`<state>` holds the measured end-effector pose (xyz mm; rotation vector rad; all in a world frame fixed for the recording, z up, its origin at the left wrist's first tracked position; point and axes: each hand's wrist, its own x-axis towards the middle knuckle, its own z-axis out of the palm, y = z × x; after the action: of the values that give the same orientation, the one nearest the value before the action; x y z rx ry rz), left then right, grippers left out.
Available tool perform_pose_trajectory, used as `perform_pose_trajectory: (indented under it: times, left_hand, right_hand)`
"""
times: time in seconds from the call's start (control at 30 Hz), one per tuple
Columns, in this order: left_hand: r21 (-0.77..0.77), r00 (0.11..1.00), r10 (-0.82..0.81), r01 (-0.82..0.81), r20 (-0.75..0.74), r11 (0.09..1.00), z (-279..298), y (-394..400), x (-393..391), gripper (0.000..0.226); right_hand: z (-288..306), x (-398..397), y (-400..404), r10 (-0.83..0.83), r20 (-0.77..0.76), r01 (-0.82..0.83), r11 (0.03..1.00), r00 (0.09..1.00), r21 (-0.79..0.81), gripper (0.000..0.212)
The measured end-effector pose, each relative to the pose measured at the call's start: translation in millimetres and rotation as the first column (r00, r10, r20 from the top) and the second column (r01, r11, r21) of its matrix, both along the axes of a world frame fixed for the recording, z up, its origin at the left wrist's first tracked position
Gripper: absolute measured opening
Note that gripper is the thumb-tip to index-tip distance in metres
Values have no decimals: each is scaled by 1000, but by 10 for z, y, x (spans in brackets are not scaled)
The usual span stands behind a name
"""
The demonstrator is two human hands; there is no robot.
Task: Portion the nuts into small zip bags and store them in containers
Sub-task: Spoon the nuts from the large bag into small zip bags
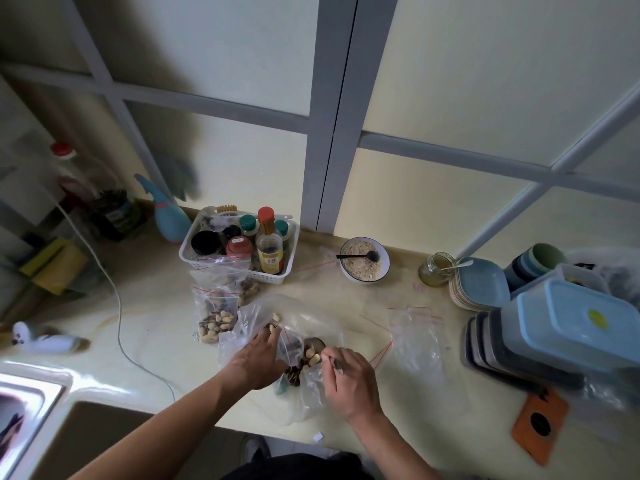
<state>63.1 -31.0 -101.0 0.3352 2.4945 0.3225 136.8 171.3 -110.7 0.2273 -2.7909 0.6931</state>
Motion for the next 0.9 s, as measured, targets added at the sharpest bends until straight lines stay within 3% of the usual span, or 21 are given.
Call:
perform_pose_trajectory:
  times: [0.13,0.33,0.47,0.67,0.73,0.83,0.9]
  left_hand:
    - [44,999,42,-42,8,998,40,-23,31,78]
    - [184,978,187,-202,94,962,95,-33,28,78]
    - [210,951,274,-300,146,930,99,-20,42,59]
    - [182,933,307,-340,187,923,13,-46,91,56]
    - [189,931,323,-353,172,916,36,-55,115,54]
    - [211,932,332,-358,147,910,-395,-210,89,68]
    - [205,934,312,-344,172,917,-231,-189,117,59]
  right_hand:
    - [23,24,-21,36,-41,-37,999,999,-26,18]
    - [11,-14,-109,27,45,-29,999,999,43,20]
    - [-1,-29,-199,-1,91,-9,993,996,120,14]
    - [-123,0,-299,-49,184,18,986,982,165,35]
    - [-132,24,-345,-18,181,-13,986,983,166,31]
    - [-175,158,-482,31,200,-64,985,979,158,21]
    - [-173,190,-550,29,258,-59,992,966,108,14]
